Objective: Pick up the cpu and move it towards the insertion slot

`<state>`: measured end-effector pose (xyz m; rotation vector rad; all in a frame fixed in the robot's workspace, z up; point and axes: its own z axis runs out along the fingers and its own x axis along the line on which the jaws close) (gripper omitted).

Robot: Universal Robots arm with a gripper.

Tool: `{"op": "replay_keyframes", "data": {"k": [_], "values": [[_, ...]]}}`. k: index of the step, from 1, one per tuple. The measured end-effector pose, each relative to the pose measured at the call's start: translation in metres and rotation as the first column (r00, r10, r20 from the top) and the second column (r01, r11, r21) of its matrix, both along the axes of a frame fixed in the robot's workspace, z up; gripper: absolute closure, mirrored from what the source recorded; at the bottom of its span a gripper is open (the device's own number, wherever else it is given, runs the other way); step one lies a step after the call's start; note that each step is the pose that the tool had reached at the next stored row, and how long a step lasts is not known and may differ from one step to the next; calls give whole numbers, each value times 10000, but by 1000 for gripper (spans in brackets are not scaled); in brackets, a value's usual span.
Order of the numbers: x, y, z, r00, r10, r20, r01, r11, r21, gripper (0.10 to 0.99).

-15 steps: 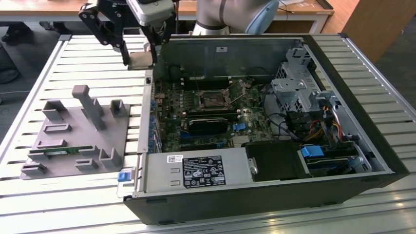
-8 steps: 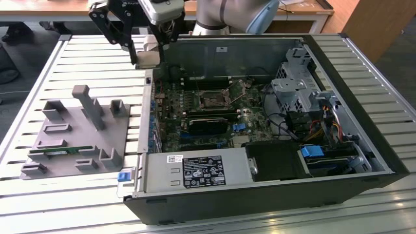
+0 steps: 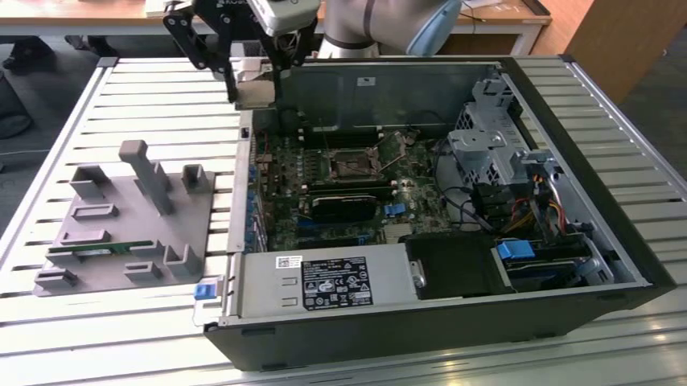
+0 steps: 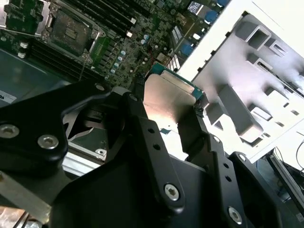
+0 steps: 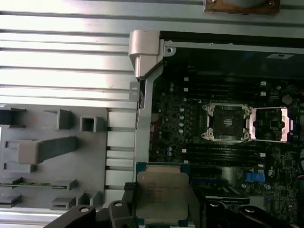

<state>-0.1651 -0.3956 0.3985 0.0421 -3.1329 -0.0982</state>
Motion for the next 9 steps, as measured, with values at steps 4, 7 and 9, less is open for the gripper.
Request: {"op": "replay_keyframes", "data": {"k": [4, 7, 9], "values": [[47, 53, 0, 10000, 0, -1, 0, 10000, -1, 557], [82, 91, -1, 10000, 1, 0, -1, 10000, 0, 557], [105, 115, -1, 10000, 1, 0, -1, 10000, 0, 557]]}}
